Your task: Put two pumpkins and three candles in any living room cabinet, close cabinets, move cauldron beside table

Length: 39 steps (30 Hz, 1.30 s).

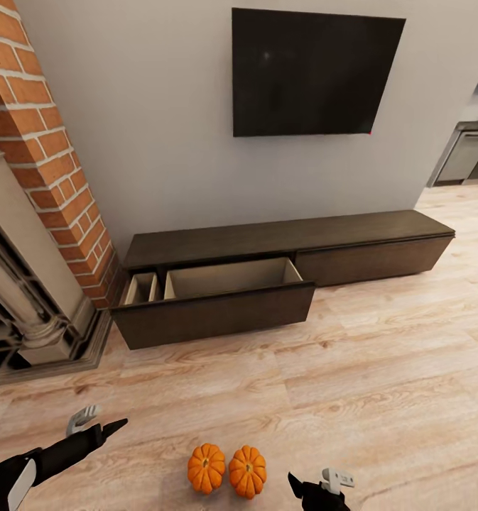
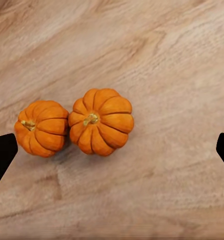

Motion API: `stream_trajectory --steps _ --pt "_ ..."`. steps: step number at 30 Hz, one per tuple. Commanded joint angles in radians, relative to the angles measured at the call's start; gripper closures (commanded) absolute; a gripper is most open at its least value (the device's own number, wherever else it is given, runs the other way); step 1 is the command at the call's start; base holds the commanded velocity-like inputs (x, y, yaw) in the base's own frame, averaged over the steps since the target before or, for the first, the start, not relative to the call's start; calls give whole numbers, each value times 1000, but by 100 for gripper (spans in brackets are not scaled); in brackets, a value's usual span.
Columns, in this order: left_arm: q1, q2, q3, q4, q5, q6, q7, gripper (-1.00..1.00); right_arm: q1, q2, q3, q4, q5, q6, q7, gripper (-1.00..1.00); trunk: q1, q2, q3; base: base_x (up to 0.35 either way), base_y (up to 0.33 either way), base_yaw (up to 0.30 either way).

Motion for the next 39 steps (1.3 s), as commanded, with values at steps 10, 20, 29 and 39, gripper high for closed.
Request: stream_trajectory --steps 10,20,29,39 --pt "-1 2 3 0 7 9 -5 -100 -1 -1 8 1 -11 -6 4 -100 38 -71 -32 -41 26 0" --pt "-1 2 3 0 7 9 -5 -100 -5 1 6 -25 -73 24 67 -100 76 -141 -64 -41 42 0" --pt "-1 2 3 0 6 9 -4 -100 -59 1 7 -32 -165 131 56 -100 111 -204 -92 -1 1 0" --pt "-1 0 1 0 5 9 -4 -100 -100 21 8 -41 -164 137 -56 -100 149 -274 -123 0 0 0"
